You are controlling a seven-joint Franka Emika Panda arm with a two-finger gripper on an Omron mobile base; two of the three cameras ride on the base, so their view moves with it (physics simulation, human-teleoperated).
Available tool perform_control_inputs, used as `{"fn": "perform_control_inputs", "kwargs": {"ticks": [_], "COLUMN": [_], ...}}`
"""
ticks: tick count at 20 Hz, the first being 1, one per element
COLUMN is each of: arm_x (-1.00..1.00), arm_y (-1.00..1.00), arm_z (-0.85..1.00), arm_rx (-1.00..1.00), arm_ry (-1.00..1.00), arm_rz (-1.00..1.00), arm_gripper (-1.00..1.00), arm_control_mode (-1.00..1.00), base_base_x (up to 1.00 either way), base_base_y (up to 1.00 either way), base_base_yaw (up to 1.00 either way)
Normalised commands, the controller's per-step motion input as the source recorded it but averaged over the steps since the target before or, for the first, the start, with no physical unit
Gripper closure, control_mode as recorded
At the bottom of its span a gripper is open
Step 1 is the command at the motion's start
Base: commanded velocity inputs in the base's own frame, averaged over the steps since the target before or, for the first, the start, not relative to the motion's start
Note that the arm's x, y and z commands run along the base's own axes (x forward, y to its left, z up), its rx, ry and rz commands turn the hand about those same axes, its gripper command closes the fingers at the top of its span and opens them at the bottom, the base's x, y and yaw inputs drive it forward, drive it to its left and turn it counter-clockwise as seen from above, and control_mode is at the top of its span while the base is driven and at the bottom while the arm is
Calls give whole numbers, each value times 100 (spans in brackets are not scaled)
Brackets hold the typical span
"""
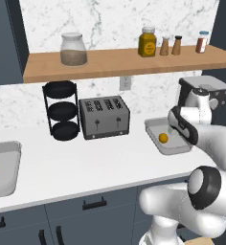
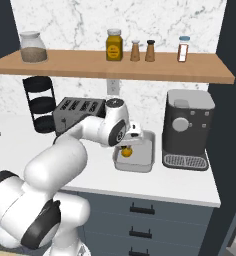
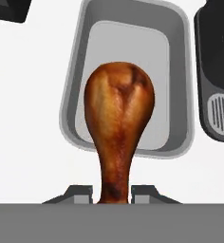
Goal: Place one lemon and one chicken drumstick in each tupperware on the nearby counter, to pack two identical lunches.
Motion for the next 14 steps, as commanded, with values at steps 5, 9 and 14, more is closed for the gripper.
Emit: {"fn": "perform_control_inputs", "kwargs": {"ticks": [5, 9, 14], "arm_x": [47, 20, 62], "arm_y": [0, -11, -23], "arm_z": [-98, -26, 0], "arm_rx": [0, 0, 0], "arm_ry": [0, -1, 0], "arm_rz": [0, 0, 0], "arm_gripper": [100, 100, 100], "arm_control_mode": [-100, -100, -100], "base_base_x": [0, 0, 0], "base_base_y": [0, 0, 0], "base_base_yaw": [0, 0, 0]}}
